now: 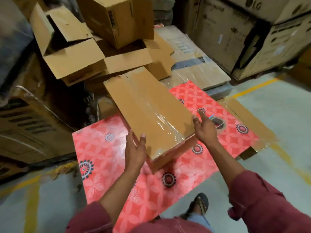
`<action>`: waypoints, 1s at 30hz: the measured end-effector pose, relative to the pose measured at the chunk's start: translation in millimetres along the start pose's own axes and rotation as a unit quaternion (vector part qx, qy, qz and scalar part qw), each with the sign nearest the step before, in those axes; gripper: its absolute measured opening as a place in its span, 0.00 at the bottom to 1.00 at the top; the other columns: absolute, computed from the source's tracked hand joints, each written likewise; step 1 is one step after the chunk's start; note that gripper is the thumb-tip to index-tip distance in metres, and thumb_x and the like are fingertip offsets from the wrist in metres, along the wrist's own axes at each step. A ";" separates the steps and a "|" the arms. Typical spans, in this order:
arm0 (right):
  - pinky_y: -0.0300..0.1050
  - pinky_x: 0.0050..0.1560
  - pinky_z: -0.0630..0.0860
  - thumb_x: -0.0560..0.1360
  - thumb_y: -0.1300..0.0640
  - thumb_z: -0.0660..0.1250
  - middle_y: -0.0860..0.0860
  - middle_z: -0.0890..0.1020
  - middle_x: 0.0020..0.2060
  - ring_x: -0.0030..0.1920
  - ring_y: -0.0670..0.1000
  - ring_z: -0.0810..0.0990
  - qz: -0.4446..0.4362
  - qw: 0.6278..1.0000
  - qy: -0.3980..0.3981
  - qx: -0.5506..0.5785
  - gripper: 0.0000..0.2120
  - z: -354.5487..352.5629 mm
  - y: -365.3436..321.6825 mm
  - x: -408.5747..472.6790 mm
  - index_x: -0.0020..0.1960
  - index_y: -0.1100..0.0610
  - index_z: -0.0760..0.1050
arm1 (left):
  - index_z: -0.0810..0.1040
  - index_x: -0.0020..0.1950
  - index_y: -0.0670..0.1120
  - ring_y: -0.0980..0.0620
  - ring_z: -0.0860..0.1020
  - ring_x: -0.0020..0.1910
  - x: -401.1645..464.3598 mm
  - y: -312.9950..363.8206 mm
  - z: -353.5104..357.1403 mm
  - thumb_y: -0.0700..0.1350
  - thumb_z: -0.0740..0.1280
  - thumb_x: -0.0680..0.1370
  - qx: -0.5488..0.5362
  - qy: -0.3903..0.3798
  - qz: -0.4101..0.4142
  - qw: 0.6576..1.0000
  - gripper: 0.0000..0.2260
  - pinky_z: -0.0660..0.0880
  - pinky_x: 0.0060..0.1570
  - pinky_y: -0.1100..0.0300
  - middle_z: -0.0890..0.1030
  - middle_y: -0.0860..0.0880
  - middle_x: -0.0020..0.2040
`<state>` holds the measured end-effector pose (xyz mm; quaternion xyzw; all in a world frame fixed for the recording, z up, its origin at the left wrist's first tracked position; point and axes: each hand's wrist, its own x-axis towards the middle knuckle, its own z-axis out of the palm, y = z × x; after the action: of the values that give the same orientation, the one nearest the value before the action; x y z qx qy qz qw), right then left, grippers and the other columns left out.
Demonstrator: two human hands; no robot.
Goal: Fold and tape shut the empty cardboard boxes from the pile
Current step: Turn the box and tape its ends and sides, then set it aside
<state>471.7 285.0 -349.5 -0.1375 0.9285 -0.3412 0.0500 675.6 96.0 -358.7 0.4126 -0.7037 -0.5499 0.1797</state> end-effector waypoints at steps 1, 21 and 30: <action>0.56 0.56 0.75 0.85 0.49 0.58 0.66 0.82 0.59 0.62 0.68 0.79 0.027 0.999 -0.034 -0.015 0.17 -2.1 -2.9 4.2 0.62 0.60 0.78 | 0.58 0.84 0.55 0.52 0.62 0.81 -2.4 4.0 6.8 0.63 0.64 0.82 -0.044 -0.001 -0.023 0.999 0.33 0.62 0.79 0.48 0.61 0.52 0.83; 0.46 0.44 0.80 0.75 0.41 0.71 0.49 0.87 0.44 0.47 0.54 0.85 -0.159 0.919 -0.326 -0.157 0.14 38.7 -106.1 -127.3 0.53 0.49 0.85 | 0.72 0.78 0.51 0.41 0.61 0.81 20.8 -10.0 -111.5 0.59 0.66 0.81 0.374 0.096 0.044 0.921 0.27 0.59 0.78 0.42 0.63 0.41 0.82; 0.65 0.77 0.59 0.76 0.50 0.71 0.50 0.49 0.84 0.83 0.56 0.49 -0.332 0.841 -0.232 -0.357 0.44 53.2 -90.3 -18.6 0.84 0.43 0.48 | 0.52 0.85 0.47 0.38 0.46 0.84 -53.4 -25.4 -25.4 0.55 0.62 0.81 0.525 -0.063 0.131 0.838 0.36 0.42 0.78 0.30 0.49 0.38 0.85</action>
<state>519.4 191.6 -331.6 -0.5212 0.8460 0.0600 0.0949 735.1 120.3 -363.0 0.3132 -0.9443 -0.0937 -0.0383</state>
